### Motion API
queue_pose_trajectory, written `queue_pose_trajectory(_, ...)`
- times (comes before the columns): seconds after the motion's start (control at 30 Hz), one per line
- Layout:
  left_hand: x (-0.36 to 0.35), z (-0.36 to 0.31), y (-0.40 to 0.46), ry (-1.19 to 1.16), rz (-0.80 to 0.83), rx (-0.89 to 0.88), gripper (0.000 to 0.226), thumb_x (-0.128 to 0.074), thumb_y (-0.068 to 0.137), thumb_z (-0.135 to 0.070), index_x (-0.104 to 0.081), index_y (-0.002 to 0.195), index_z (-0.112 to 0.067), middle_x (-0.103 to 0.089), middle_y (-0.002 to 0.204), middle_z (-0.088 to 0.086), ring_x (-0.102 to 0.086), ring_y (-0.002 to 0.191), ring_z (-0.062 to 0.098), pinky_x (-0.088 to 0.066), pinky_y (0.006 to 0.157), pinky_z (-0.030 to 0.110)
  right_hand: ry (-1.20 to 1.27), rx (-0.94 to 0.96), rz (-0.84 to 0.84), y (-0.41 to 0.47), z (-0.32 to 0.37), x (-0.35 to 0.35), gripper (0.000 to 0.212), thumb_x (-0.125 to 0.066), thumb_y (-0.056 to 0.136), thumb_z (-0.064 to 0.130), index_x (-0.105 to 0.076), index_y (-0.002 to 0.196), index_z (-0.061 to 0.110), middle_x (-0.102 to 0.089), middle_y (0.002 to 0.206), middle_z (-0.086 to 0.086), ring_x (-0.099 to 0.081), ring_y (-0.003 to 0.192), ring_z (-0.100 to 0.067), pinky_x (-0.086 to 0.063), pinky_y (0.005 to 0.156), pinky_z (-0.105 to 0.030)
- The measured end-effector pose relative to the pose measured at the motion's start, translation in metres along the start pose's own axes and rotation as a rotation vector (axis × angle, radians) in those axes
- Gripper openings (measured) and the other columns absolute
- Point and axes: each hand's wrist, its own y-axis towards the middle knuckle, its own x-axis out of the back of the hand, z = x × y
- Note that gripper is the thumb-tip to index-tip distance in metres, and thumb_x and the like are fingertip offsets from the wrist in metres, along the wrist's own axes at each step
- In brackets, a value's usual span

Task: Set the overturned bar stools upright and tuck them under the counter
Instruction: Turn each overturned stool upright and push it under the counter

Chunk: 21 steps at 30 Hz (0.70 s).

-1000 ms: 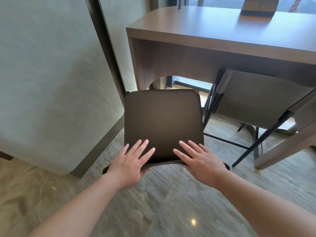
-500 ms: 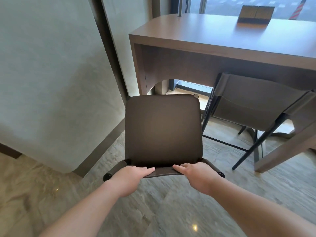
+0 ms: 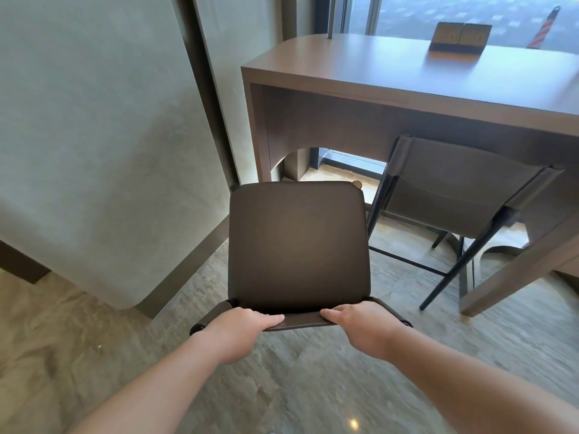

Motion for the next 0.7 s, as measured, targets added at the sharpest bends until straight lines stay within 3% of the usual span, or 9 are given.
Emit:
queue_pose_trajectory(0.07,-0.003,-0.003,-0.007,-0.001,-0.005,0.008,0.098,-0.031,0.078,0.012,-0.022,0.149,-0.054,-0.044,0.152,-0.012,-0.057,0.117,0.012,-0.034,0.056,0.004,-0.007,0.002,0.000,-0.007,0.004,-0.002,0.078,-0.035,0.081,-0.005,-0.030,0.151,0.031,-0.052,0.142,0.007,-0.064,0.096,-0.030,-0.044,0.070,-0.033)
queue_pose_trajectory(0.1,-0.006,-0.005,-0.011,-0.001,-0.008,0.009,0.098,-0.031,0.078,0.013,-0.022,0.150,-0.054,-0.043,0.153,-0.012,-0.055,0.120,0.012,-0.035,0.060,0.003,-0.007,0.003,0.003,-0.011,0.006,-0.005,0.079,-0.035,0.080,-0.005,-0.030,0.151,0.031,-0.052,0.142,0.007,-0.064,0.095,-0.030,-0.044,0.069,-0.033)
queue_pose_trajectory(0.17,-0.015,-0.010,-0.021,-0.001,-0.014,0.003,0.097,-0.031,0.079,0.013,-0.021,0.151,-0.052,-0.038,0.156,-0.010,-0.048,0.132,0.011,-0.043,0.083,0.010,-0.016,0.010,0.011,-0.018,0.011,-0.012,0.079,-0.035,0.079,-0.005,-0.030,0.151,0.029,-0.052,0.142,0.006,-0.065,0.094,-0.029,-0.043,0.067,-0.033)
queue_pose_trajectory(0.23,-0.027,-0.016,-0.032,0.004,-0.014,-0.004,0.093,-0.032,0.083,0.012,-0.020,0.152,-0.049,-0.034,0.158,-0.010,-0.039,0.140,0.010,-0.037,0.098,0.013,-0.030,0.021,0.018,-0.026,0.016,-0.022,0.079,-0.035,0.079,-0.005,-0.030,0.151,0.027,-0.052,0.142,0.005,-0.065,0.092,-0.029,-0.042,0.065,-0.033)
queue_pose_trajectory(0.3,-0.040,-0.021,-0.042,0.011,-0.014,-0.001,0.091,-0.033,0.085,0.011,-0.018,0.153,-0.047,-0.030,0.160,-0.012,-0.036,0.142,0.009,-0.027,0.096,0.008,-0.035,0.030,0.025,-0.036,0.024,-0.034,0.078,-0.035,0.080,-0.005,-0.029,0.151,0.026,-0.052,0.142,0.004,-0.064,0.092,-0.030,-0.045,0.066,-0.034)
queue_pose_trajectory(0.47,-0.074,-0.035,-0.069,0.010,0.023,0.019,0.097,-0.032,0.081,0.014,-0.013,0.154,-0.048,-0.023,0.162,-0.012,-0.041,0.139,0.015,-0.043,0.099,0.024,-0.083,0.039,0.090,-0.062,0.044,-0.061,0.078,-0.037,0.086,-0.002,-0.015,0.156,0.026,-0.048,0.141,-0.006,-0.062,0.101,-0.033,-0.052,0.077,-0.042)
queue_pose_trajectory(0.57,-0.093,-0.043,-0.081,0.040,0.048,0.017,0.096,-0.032,0.083,0.014,-0.008,0.156,-0.044,-0.018,0.164,-0.009,-0.033,0.145,0.016,-0.039,0.105,0.025,-0.124,0.061,0.129,-0.074,0.056,-0.073,0.080,-0.038,0.088,-0.001,-0.007,0.157,0.027,-0.043,0.144,-0.009,-0.061,0.100,-0.034,-0.051,0.074,-0.043)
queue_pose_trajectory(0.7,-0.113,-0.046,-0.093,0.067,0.087,0.007,0.096,-0.030,0.083,0.016,-0.006,0.157,-0.040,-0.017,0.165,-0.004,-0.024,0.149,0.017,-0.031,0.112,0.026,-0.109,0.078,0.179,-0.082,0.071,-0.088,0.083,-0.038,0.090,-0.002,-0.001,0.157,0.031,-0.027,0.158,-0.009,-0.055,0.117,-0.035,-0.051,0.086,-0.045)
